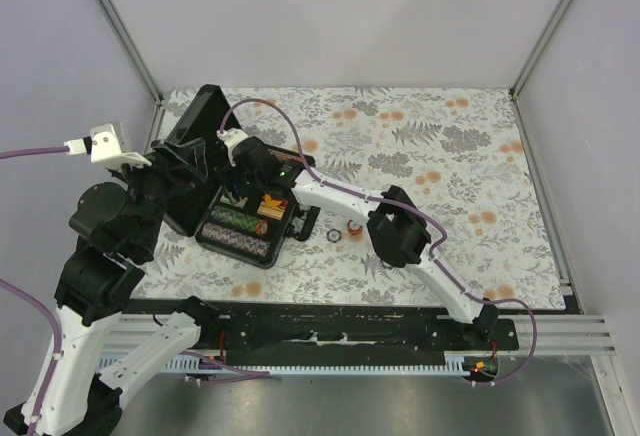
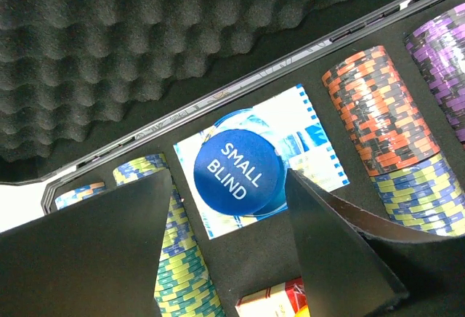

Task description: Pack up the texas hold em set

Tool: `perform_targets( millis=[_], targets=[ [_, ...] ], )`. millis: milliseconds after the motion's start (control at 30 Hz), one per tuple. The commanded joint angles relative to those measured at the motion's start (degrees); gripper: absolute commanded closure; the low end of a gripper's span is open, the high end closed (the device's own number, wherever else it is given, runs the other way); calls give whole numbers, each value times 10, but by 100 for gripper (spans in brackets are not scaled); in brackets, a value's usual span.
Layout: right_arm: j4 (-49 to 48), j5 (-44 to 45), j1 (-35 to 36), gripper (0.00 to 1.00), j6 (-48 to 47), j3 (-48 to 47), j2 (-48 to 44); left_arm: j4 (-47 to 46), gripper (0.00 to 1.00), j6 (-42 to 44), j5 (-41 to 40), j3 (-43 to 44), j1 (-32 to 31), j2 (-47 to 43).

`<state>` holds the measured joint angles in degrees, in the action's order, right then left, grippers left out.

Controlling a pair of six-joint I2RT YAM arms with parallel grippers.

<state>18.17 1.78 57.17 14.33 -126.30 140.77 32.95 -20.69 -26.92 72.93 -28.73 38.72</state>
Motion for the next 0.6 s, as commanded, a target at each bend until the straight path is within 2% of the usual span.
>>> perform_targets(
  millis=[0, 333, 567],
  targets=[
    [7, 15, 3, 28, -11, -42, 7, -8, 23, -5, -12, 5, 0, 0],
    [33, 4, 3, 18, 12, -54, -49, -9, 23, -8, 8, 20, -1, 7],
    [89, 29, -15, 17, 34, -2, -126, -11, 22, 1, 61, 39, -1, 12]
  ],
)
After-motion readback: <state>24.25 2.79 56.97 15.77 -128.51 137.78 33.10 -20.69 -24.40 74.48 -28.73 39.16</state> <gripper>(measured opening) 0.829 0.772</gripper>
